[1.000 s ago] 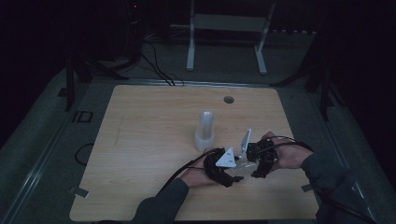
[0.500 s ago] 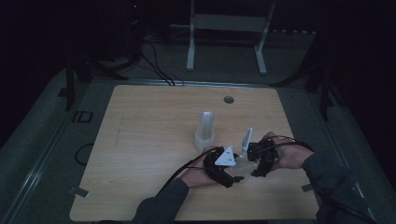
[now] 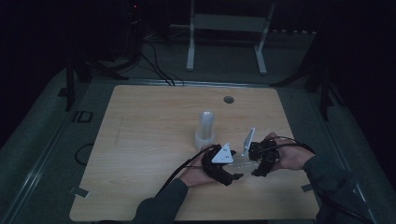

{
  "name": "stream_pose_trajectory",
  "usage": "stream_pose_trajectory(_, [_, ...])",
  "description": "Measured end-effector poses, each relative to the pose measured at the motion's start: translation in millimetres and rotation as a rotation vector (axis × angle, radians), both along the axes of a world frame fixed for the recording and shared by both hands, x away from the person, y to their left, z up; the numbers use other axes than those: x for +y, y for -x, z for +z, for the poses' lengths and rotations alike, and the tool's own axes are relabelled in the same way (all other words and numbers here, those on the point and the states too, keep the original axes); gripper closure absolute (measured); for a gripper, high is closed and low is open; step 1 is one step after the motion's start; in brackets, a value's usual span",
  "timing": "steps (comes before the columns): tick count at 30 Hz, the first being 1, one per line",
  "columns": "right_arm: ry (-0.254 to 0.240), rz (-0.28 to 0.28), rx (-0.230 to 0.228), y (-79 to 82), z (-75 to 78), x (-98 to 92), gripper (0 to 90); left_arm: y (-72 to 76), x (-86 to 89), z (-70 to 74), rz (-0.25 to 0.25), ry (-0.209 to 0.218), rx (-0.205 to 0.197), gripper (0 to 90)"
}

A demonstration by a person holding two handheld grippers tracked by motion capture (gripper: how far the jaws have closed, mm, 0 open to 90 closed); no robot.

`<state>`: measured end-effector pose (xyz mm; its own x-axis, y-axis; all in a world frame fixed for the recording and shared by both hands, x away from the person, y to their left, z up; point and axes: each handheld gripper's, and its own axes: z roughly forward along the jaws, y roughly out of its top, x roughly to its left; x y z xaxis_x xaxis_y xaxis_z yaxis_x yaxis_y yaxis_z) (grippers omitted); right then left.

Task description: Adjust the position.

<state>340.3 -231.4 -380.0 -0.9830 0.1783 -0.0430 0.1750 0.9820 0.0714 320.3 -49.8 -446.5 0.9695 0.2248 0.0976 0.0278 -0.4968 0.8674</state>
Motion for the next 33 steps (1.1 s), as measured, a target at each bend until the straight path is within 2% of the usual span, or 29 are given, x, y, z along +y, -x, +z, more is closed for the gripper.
stream_pose_trajectory(6, [-0.001, -0.045, -0.021, -3.6, -3.0, -5.0, 41.5, -0.4, 1.5, 1.8, 0.012, 0.022, 0.002, 19.9])
stream_pose_trajectory(12, [-0.013, -0.080, -0.039, -5.4, -5.1, -10.7, 41.5, -1.4, 3.1, 2.7, 0.017, 0.025, 0.001, 20.6])
stream_pose_trajectory(22, [-0.046, -0.172, -0.078, -9.6, -12.3, -25.1, 41.5, -2.2, 4.4, 1.6, 0.030, 0.032, -0.001, 22.1])
stream_pose_trajectory(24, [-0.053, -0.208, -0.088, -10.5, -15.0, -27.9, 41.5, -2.7, 4.8, 1.3, 0.034, 0.031, -0.001, 22.1])
stream_pose_trajectory(28, [-0.063, -0.233, -0.101, -11.4, -17.2, -30.3, 41.4, -2.8, 4.9, 0.4, 0.039, 0.032, 0.000, 22.2])
stream_pose_trajectory(30, [-0.083, -0.274, -0.130, -12.2, -18.6, -33.7, 41.5, -3.0, 5.1, -0.1, 0.043, 0.033, 0.004, 22.3])
stream_pose_trajectory(33, [-0.097, -0.311, -0.149, -12.5, -18.8, -36.4, 41.5, -3.2, 5.2, -0.1, 0.045, 0.036, 0.005, 22.4])
